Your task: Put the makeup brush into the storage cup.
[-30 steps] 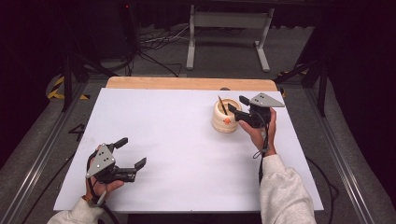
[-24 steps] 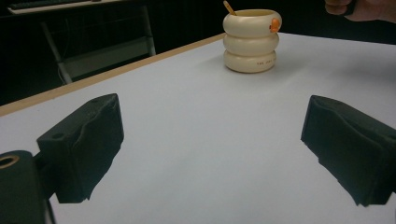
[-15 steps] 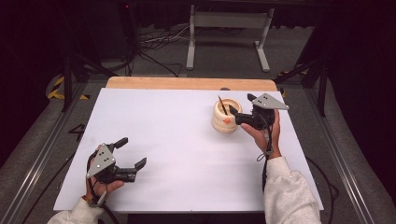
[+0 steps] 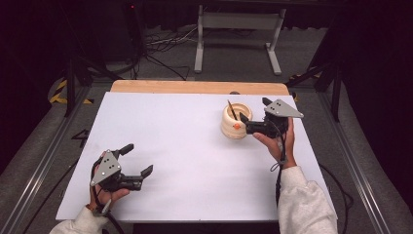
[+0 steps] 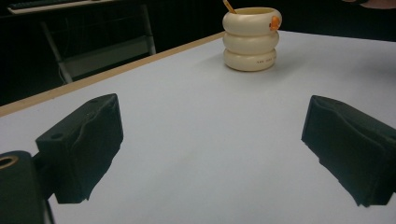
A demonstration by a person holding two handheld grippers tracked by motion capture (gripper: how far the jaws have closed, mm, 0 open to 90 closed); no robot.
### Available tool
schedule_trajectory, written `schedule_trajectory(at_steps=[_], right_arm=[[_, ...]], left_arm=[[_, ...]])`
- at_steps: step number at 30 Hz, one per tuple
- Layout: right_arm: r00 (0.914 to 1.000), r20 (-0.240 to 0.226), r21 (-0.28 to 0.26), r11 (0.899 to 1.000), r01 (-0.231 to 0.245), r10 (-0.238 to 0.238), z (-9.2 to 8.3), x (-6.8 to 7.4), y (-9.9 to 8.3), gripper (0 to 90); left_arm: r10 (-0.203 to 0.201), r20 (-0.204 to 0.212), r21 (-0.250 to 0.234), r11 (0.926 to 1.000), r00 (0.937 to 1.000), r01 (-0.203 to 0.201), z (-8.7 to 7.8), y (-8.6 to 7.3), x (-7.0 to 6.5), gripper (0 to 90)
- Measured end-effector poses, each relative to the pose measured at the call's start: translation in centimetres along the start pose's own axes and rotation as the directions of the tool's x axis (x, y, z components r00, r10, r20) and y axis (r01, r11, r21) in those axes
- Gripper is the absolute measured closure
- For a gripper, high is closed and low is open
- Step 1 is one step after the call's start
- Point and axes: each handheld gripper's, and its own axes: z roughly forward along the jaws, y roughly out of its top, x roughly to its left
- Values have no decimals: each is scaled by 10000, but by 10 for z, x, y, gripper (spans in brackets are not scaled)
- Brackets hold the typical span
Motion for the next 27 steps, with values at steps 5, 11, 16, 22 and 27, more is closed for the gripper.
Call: schedule_trajectory(at_steps=[5, 11, 16, 22, 27], right_arm=[[9999, 74, -100, 9999, 94, -93, -4, 1, 0, 46], [10000, 82, -433, 9991, 19, -16, -15, 3, -1, 50], [9998, 152, -544, 9985, 108, -100, -21, 5, -4, 53], [9995, 154, -910, 9955, 282, -269, -32, 8, -7, 55], [9992, 175, -928, 9950, 361, -346, -36, 9, -9, 56]], left_arm=[[14, 2, 30, 10000, 10000, -14, 0, 0, 0, 63], [7, -15, -8, 10000, 10000, -7, 0, 0, 0, 63], [28, -19, 21, 10000, 10000, -28, 0, 0, 0, 62], [19, -28, 17, 10000, 10000, -19, 0, 0, 0, 62], [66, -20, 37, 10000, 10000, -66, 0, 0, 0, 62]])
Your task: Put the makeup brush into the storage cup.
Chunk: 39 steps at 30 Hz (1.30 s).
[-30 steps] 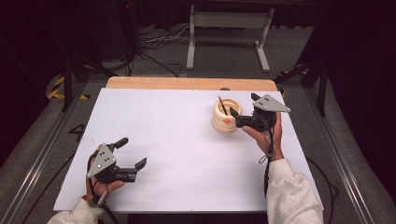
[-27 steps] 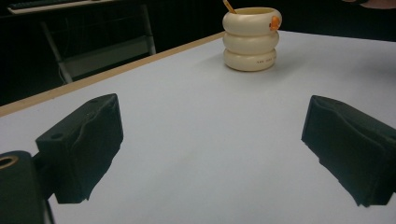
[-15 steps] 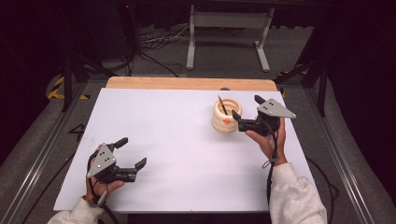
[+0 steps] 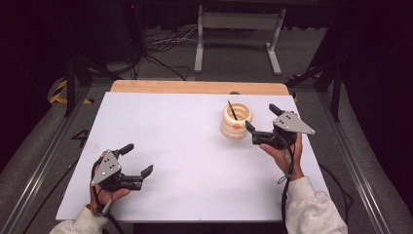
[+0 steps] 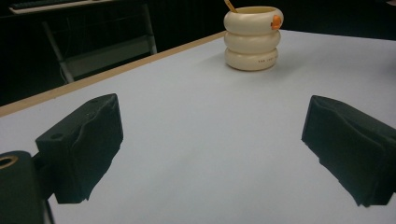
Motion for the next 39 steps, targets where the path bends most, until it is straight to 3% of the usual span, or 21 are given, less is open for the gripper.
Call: schedule_trajectory(at_steps=[39], right_arm=[[9969, -430, 339, 9971, 675, -660, -35, 13, -21, 60]], left_arm=[[45, -68, -16, 10000, 10000, -45, 1, 0, -2, 61]])
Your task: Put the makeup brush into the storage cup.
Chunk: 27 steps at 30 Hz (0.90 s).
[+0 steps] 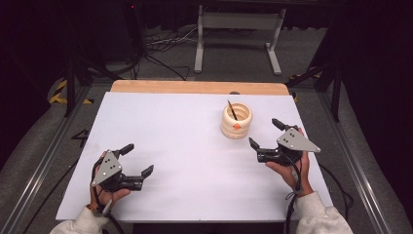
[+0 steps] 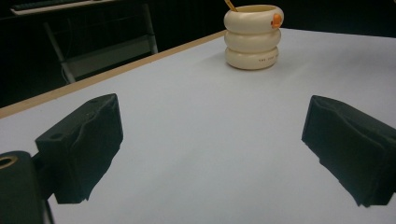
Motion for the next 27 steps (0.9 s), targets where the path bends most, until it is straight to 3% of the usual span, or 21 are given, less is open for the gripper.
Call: schedule_trajectory(at_steps=[17, 27], right_arm=[[9990, -449, 336, 9994, -45, 60, -14, 6, -21, 63], [9977, -652, 476, 9986, 216, -184, -19, 14, -28, 65]], left_arm=[[49, 85, 36, 10000, 10000, -50, 1, 0, -1, 61], [108, 166, 128, 9999, 9998, -110, 3, 0, -3, 61]])
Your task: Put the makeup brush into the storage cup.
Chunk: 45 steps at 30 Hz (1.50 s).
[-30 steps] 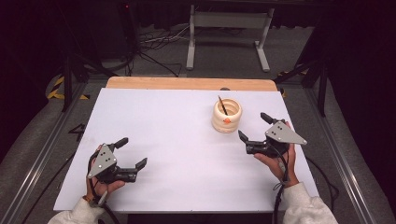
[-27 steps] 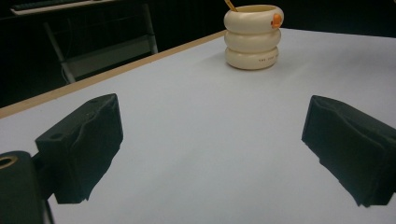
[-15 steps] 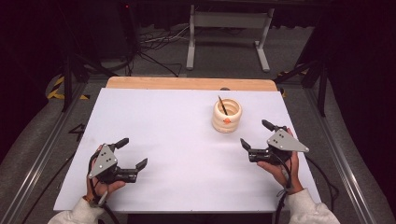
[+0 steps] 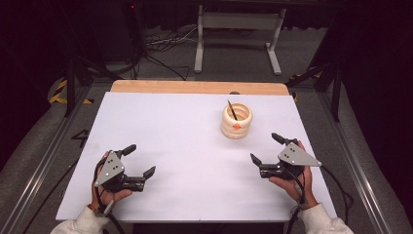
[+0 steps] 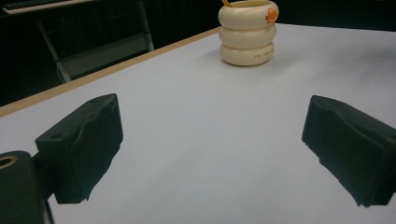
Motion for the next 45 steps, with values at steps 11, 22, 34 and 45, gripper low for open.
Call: schedule_trajectory(at_steps=[11, 22, 34, 45], right_arm=[[9992, -332, 188, 9996, 210, -203, -4, 11, -9, 64], [9986, -432, 433, 9985, 321, -302, -9, 19, -21, 63], [9994, -297, 449, 9989, -159, 173, -22, 15, -39, 59], [9985, 17, 425, 9976, -553, 553, -33, 8, -48, 49]], left_arm=[[46, 64, 30, 10000, 10000, -46, 2, 0, -1, 61], [132, 84, 48, 9999, 9999, -132, 2, 0, -2, 61], [181, 179, 174, 9997, 9997, -184, 2, 0, -3, 61], [225, 218, 291, 9993, 9995, -231, 6, -1, -4, 61]])
